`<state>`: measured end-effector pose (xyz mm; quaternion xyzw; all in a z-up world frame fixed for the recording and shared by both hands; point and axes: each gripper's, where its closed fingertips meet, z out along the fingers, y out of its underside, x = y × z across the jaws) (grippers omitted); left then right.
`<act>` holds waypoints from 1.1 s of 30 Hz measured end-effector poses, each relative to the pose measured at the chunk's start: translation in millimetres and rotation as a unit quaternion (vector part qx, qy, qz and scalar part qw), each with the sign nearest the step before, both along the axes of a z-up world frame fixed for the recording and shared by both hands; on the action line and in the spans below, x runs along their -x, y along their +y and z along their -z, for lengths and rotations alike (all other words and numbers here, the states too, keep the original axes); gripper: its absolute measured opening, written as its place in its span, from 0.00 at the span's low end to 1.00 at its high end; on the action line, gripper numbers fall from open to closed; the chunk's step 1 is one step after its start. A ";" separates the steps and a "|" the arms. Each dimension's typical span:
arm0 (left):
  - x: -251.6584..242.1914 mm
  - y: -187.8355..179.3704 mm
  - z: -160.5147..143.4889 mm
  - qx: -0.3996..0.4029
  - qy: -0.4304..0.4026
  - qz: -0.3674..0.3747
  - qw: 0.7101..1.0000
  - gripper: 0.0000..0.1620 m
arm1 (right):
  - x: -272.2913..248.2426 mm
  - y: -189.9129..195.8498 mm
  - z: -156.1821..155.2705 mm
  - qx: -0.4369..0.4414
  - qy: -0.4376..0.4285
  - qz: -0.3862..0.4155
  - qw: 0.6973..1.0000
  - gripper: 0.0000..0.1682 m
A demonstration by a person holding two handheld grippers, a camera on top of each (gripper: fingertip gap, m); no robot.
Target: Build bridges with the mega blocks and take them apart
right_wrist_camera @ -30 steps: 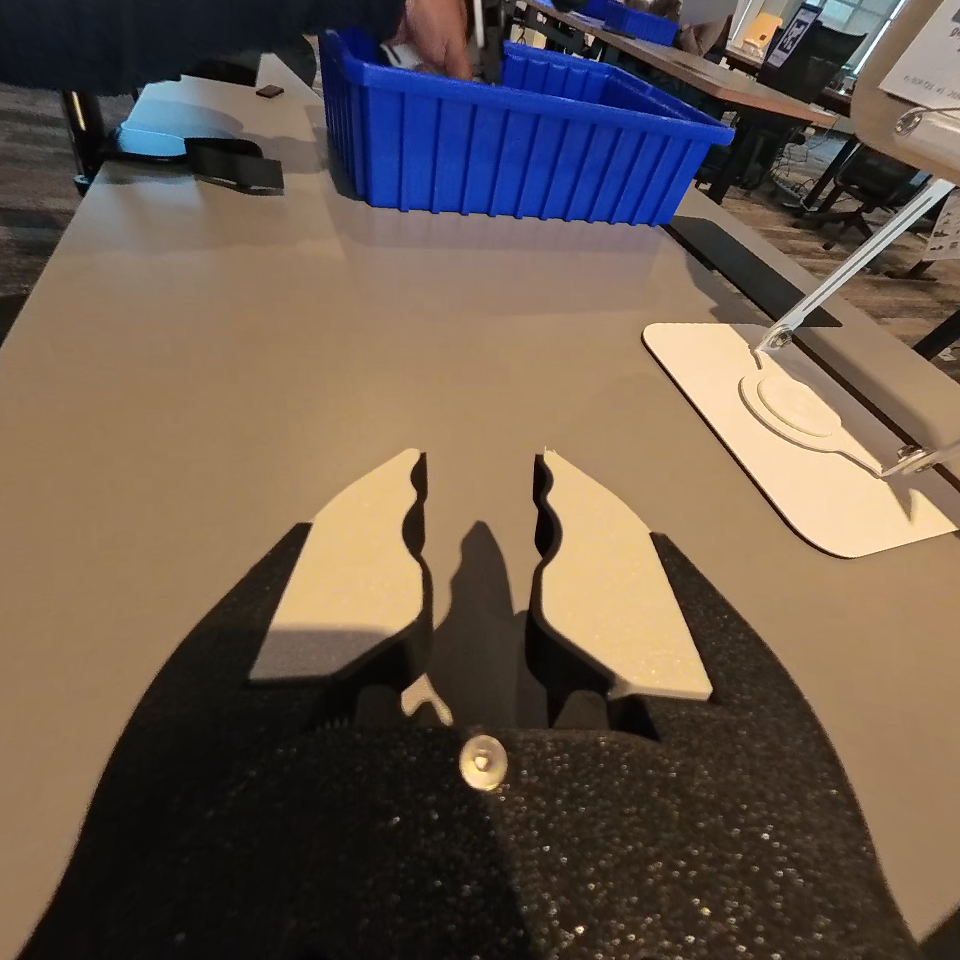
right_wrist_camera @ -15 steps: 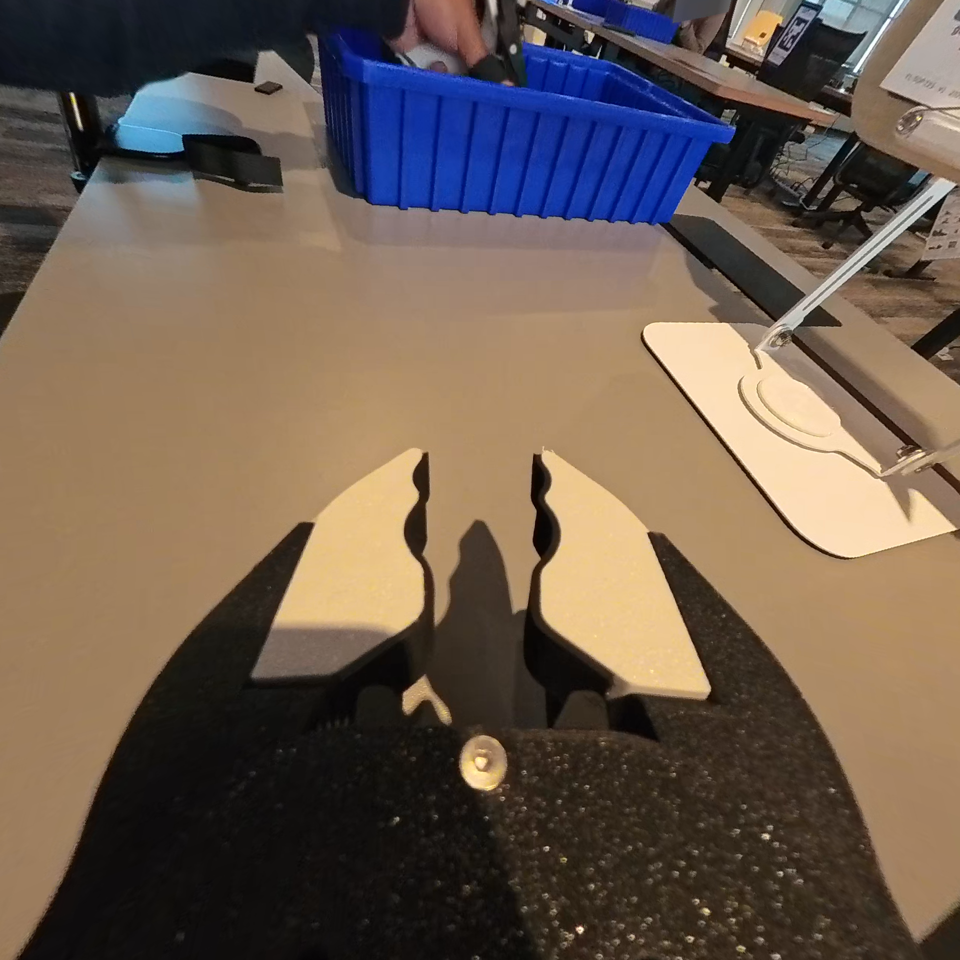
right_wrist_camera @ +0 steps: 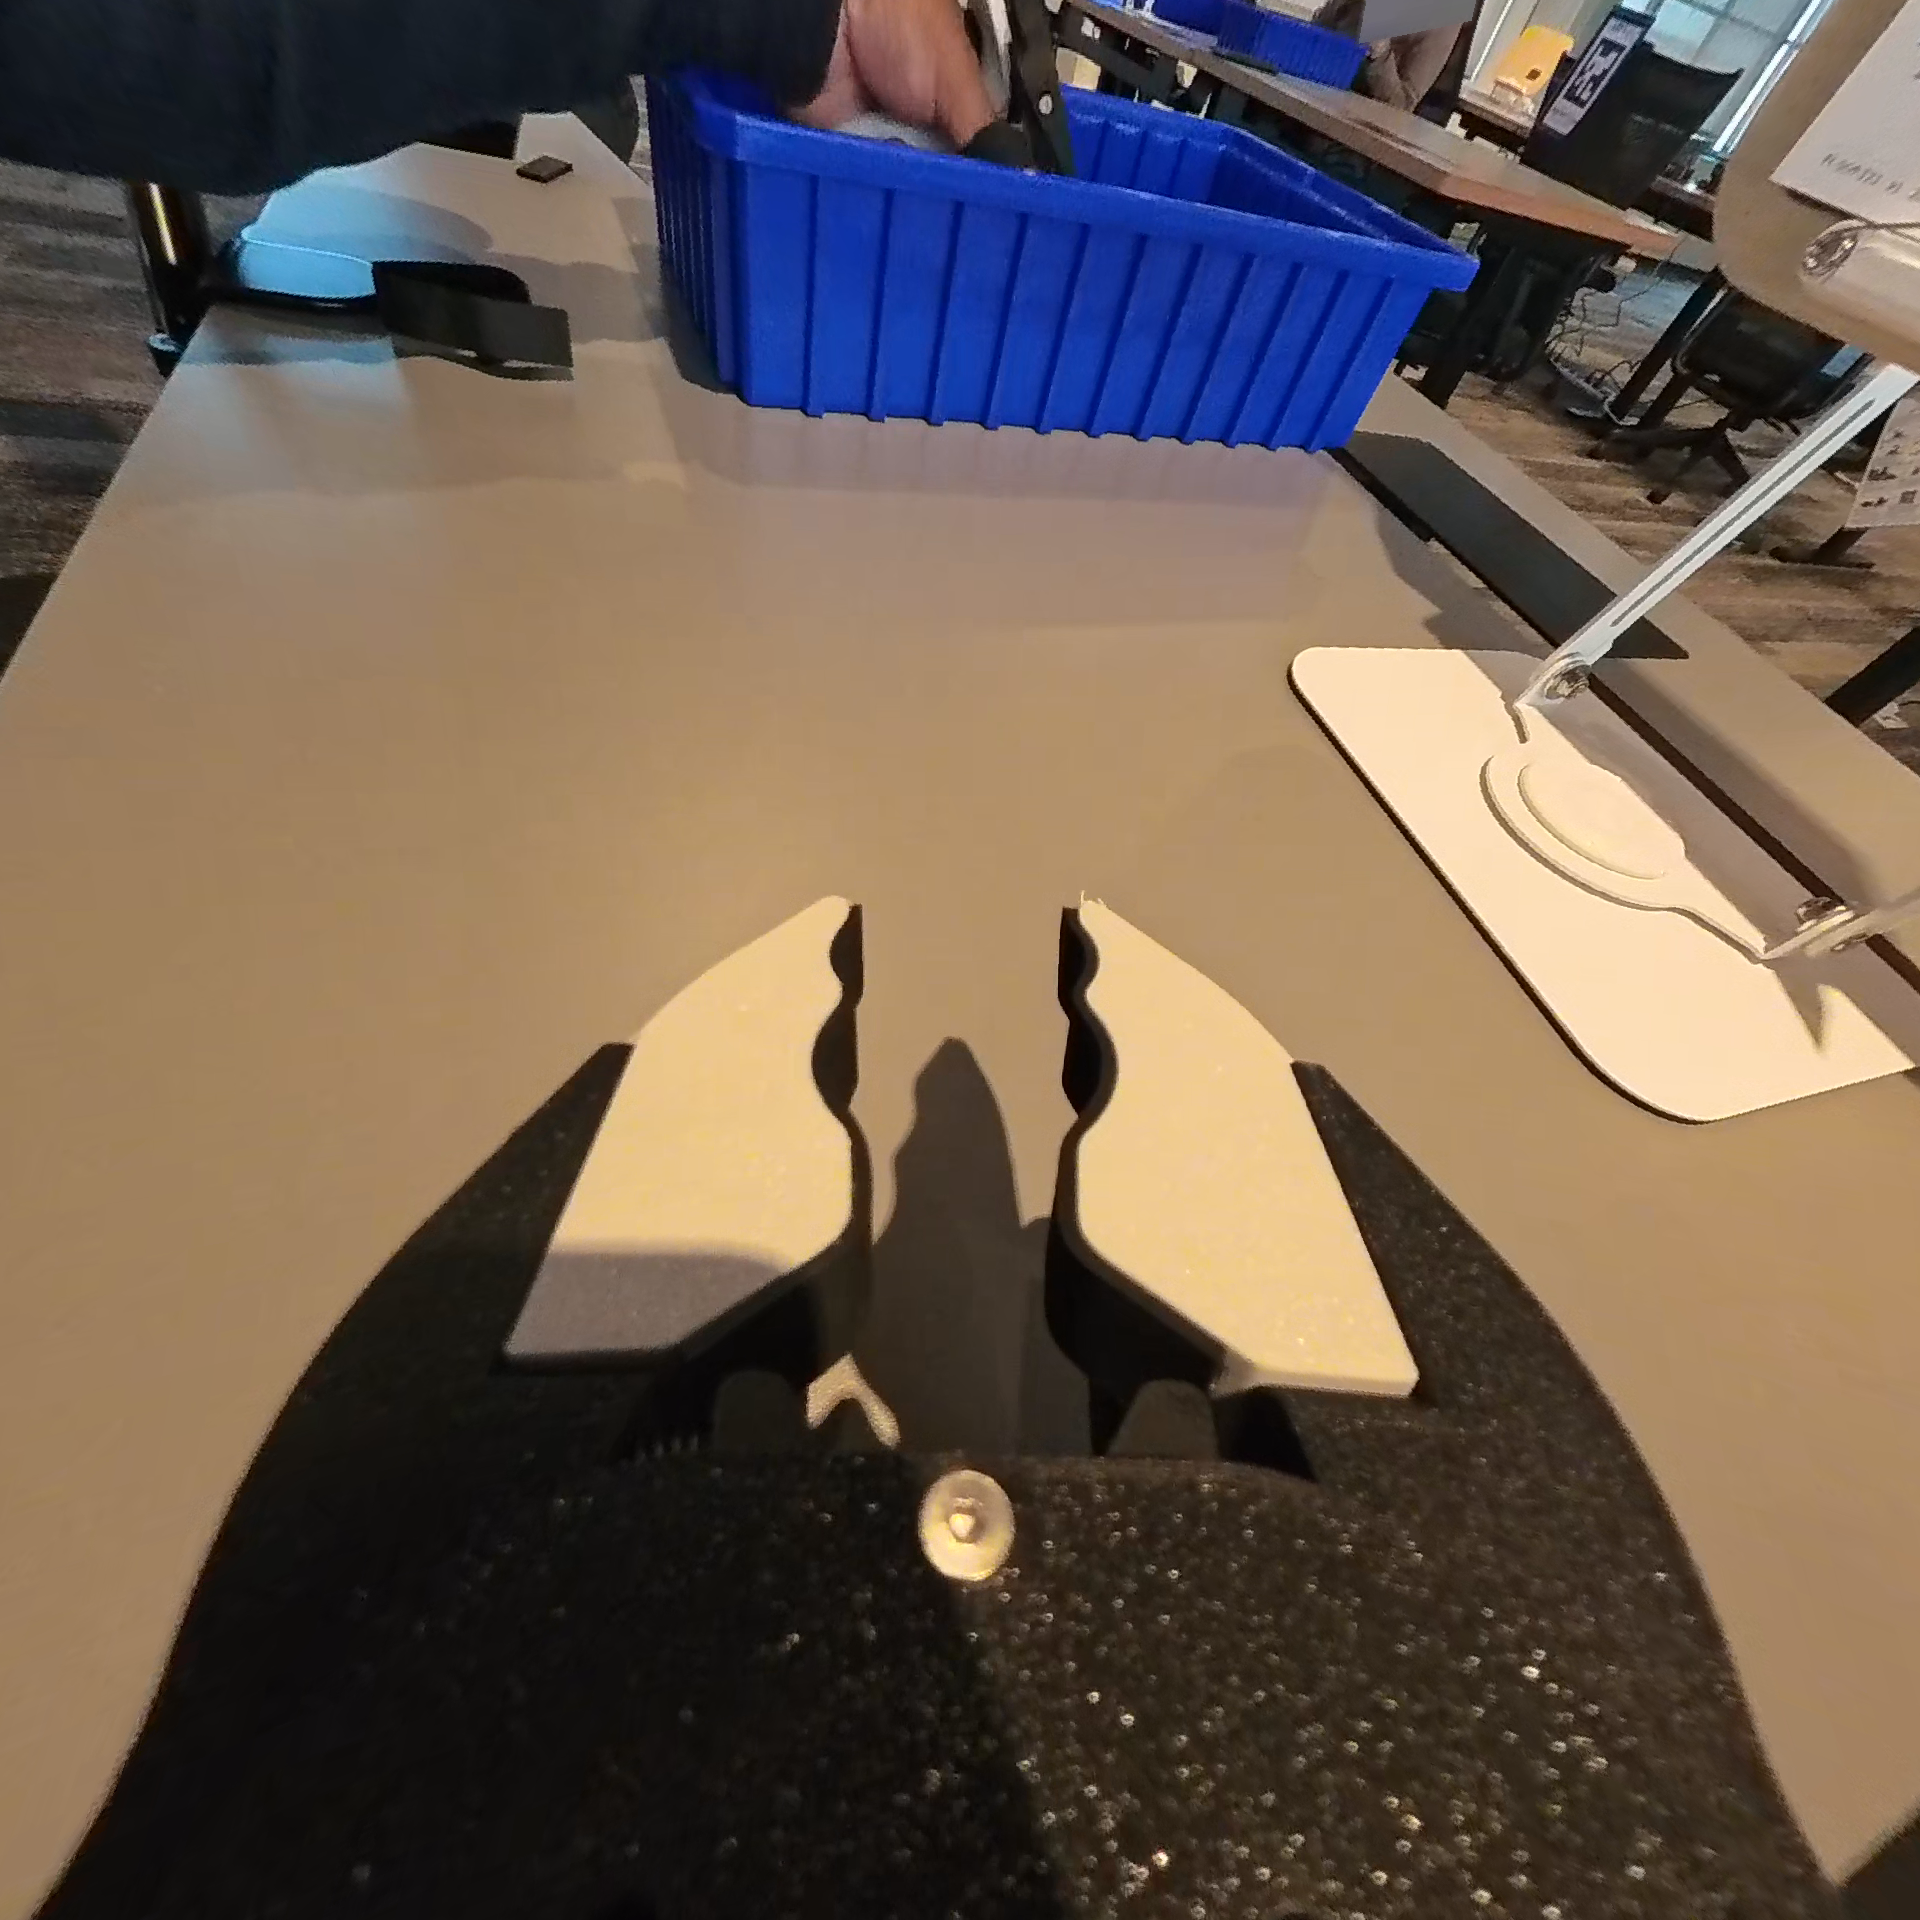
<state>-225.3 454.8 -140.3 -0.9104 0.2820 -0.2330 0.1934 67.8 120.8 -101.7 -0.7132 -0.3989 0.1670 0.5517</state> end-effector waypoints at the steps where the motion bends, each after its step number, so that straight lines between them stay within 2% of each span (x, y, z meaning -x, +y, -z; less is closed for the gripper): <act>1: 0.1 -0.1 0.0 -0.001 0.000 0.000 1.000 0.35 | 0.1 -0.1 0.0 0.000 0.000 0.000 1.000 0.21; 4: 2.7 1.1 -2.2 -0.002 -0.002 -0.006 1.000 0.30 | 0.5 -0.8 0.2 -0.002 -0.002 0.000 1.000 0.21; 6: 9.0 5.5 -7.8 -0.010 -0.006 -0.022 1.000 0.14 | 0.8 -1.2 0.4 -0.003 -0.004 -0.001 1.000 0.21; 9: 12.7 4.5 -10.9 -0.009 -0.020 -0.023 1.000 0.08 | 1.0 -1.3 0.6 -0.003 -0.005 -0.001 1.000 0.21; 10: 14.5 4.6 -11.2 -0.011 -0.020 -0.023 0.999 0.00 | 1.0 -1.3 0.5 -0.003 -0.004 -0.001 1.000 0.21; 15: 19.6 5.9 -16.8 -0.022 -0.019 -0.022 0.999 0.00 | 0.9 -1.2 0.5 -0.002 -0.003 -0.001 1.000 0.21; 19: 16.7 -2.4 -20.0 -0.039 -0.001 0.029 0.999 0.20 | 0.9 -0.8 0.6 -0.001 -0.003 -0.001 1.000 0.21; 22: 13.3 -10.9 -17.2 -0.047 0.020 0.068 0.996 0.28 | 1.1 -0.6 0.9 0.000 -0.003 -0.002 1.000 0.20; 29: 13.8 -13.4 5.8 -0.048 0.112 0.103 0.987 0.26 | 1.5 -0.8 1.0 -0.003 -0.006 -0.001 1.000 0.20; 30: 12.8 -13.5 8.6 -0.046 0.117 0.105 0.986 0.23 | 1.5 -0.9 0.9 -0.003 -0.006 -0.001 1.000 0.20; 33: 10.1 -10.7 10.1 -0.051 0.118 0.099 0.987 0.23 | 1.5 -1.2 0.6 -0.003 -0.005 -0.002 1.000 0.20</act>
